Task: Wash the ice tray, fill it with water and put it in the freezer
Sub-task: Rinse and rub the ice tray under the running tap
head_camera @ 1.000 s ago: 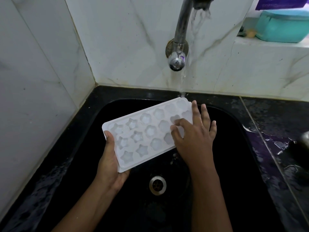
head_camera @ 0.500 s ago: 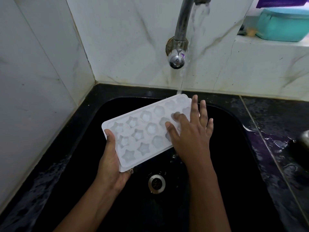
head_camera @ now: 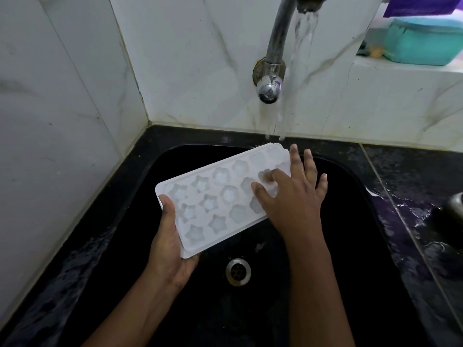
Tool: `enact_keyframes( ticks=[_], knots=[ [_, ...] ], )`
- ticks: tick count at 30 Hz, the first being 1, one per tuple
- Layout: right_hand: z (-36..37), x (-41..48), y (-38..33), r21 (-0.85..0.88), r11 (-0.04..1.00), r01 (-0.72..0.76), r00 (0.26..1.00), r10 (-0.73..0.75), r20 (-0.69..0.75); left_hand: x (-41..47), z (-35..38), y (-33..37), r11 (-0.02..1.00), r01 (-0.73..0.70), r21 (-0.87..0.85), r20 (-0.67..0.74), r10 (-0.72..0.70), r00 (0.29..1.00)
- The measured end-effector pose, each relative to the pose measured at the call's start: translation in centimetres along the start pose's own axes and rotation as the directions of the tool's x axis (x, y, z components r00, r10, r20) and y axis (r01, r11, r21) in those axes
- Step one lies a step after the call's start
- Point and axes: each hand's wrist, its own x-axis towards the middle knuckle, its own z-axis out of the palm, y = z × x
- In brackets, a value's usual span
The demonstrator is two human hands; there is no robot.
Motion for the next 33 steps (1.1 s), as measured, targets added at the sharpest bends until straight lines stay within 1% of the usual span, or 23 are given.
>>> enact_keyframes(
  ticks=[7, 12, 16, 21, 26, 28, 31, 33],
  knots=[
    [-0.2, 0.0, -0.1, 0.052, 0.998, 0.029, 1.000, -0.029, -0.002, 0.0, 0.1, -0.3, 1.000, 0.001, -0.015, -0.003, -0.001, 1.000],
    [-0.3, 0.1, 0.2, 0.095, 0.995, -0.010, 1.000, 0.012, -0.023, 0.2, 0.5, -0.5, 1.000, 0.000, -0.012, -0.018, 0.000, 1.000],
    [-0.3, 0.2, 0.4, 0.024, 0.999, -0.048, 0.998, 0.048, 0.028, 0.4, 1.0, -0.7, 1.000, -0.005, 0.002, -0.002, 0.005, 1.000],
    [-0.4, 0.2, 0.5, 0.044, 0.999, 0.007, 0.999, -0.009, 0.033, 0.4, 0.8, -0.6, 1.000, -0.020, 0.013, 0.002, 0.020, 1.000],
    [-0.4, 0.0, 0.4, 0.029, 0.995, -0.093, 0.996, 0.094, -0.003, 0.3, 0.7, -0.5, 0.999, -0.034, 0.031, 0.012, 0.034, 0.999],
    [-0.1, 0.0, -0.1, 0.013, 0.998, -0.057, 0.998, 0.057, -0.005, 0.4, 0.8, -0.5, 0.999, -0.022, 0.027, 0.003, 0.022, 1.000],
    [0.1, 0.1, -0.6, 0.046, 0.998, 0.033, 0.999, -0.033, 0.004, 0.6, 0.7, -0.3, 0.999, -0.035, 0.001, -0.016, 0.035, 0.999],
    [-0.1, 0.1, -0.4, 0.044, 0.998, 0.041, 0.999, -0.041, -0.003, 0.6, 0.5, -0.2, 0.999, -0.047, -0.008, -0.026, 0.047, 0.999]
  ],
)
